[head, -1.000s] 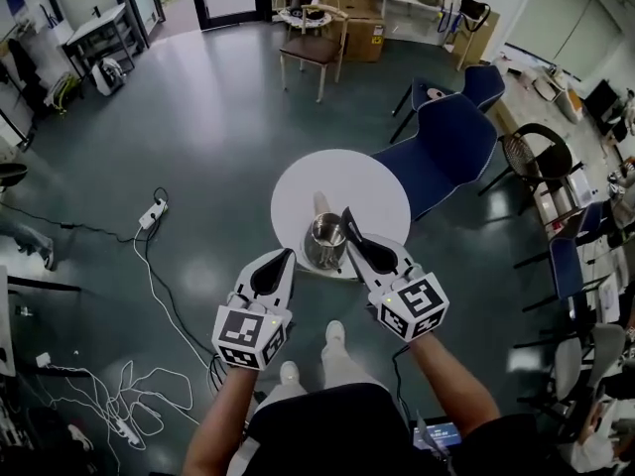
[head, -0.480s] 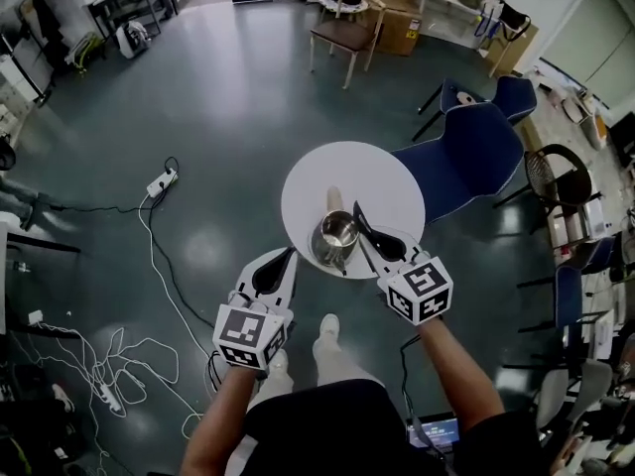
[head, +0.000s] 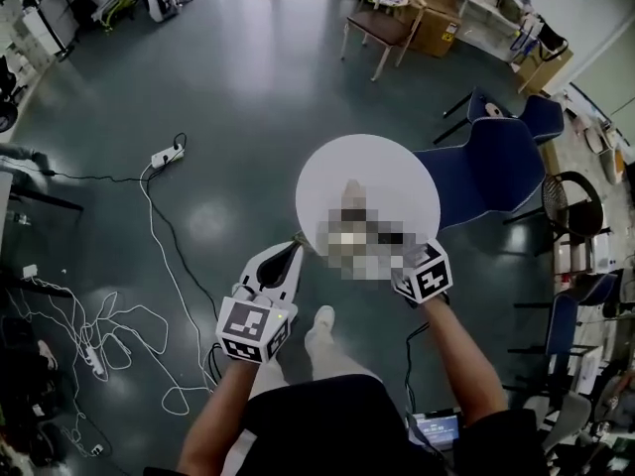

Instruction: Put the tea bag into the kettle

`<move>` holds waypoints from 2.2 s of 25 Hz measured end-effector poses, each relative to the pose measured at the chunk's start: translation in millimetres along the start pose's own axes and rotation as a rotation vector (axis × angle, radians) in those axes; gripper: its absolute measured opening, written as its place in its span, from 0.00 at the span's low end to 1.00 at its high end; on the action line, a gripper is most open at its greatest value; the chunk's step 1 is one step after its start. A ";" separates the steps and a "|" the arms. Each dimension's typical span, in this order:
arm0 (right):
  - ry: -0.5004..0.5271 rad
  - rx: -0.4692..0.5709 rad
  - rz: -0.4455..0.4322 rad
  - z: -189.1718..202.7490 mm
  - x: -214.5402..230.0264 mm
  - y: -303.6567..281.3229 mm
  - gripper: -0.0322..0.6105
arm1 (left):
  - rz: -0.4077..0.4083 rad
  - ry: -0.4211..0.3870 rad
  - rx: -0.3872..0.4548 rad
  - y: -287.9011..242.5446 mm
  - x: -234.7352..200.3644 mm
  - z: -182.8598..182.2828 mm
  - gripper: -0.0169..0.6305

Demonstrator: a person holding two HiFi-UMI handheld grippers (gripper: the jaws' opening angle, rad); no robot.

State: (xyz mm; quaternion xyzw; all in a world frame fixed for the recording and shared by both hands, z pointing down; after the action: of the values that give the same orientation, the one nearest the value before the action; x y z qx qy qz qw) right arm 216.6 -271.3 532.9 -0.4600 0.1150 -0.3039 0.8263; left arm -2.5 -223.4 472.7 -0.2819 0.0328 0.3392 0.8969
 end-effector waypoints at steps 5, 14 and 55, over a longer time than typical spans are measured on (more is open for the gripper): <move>0.061 -0.139 -0.076 -1.3 5.8 -25.9 0.11 | -0.047 0.031 0.011 2.6 -9.8 5.8 0.05; 0.186 -0.326 -0.061 -6.3 13.5 -58.4 0.11 | -0.107 0.064 0.009 11.6 -25.2 18.4 0.05; 0.393 -0.611 -0.028 -2.5 16.9 -135.3 0.11 | -0.127 0.063 -0.058 7.8 -43.8 33.5 0.05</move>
State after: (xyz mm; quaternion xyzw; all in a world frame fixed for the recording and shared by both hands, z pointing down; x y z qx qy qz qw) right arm 175.2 -336.4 645.4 -0.6200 0.3510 -0.3495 0.6084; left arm -45.5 -226.8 508.0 -0.3197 0.0333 0.2736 0.9066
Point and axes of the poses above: the fingertips, and each gripper's own axes: y backward along the fingers, x to its right, z out of its underside, the point moved 7 cm from there along y, backward along the fingers, and after that the axes turned 15 degrees about -x, right-handed, at the moved point
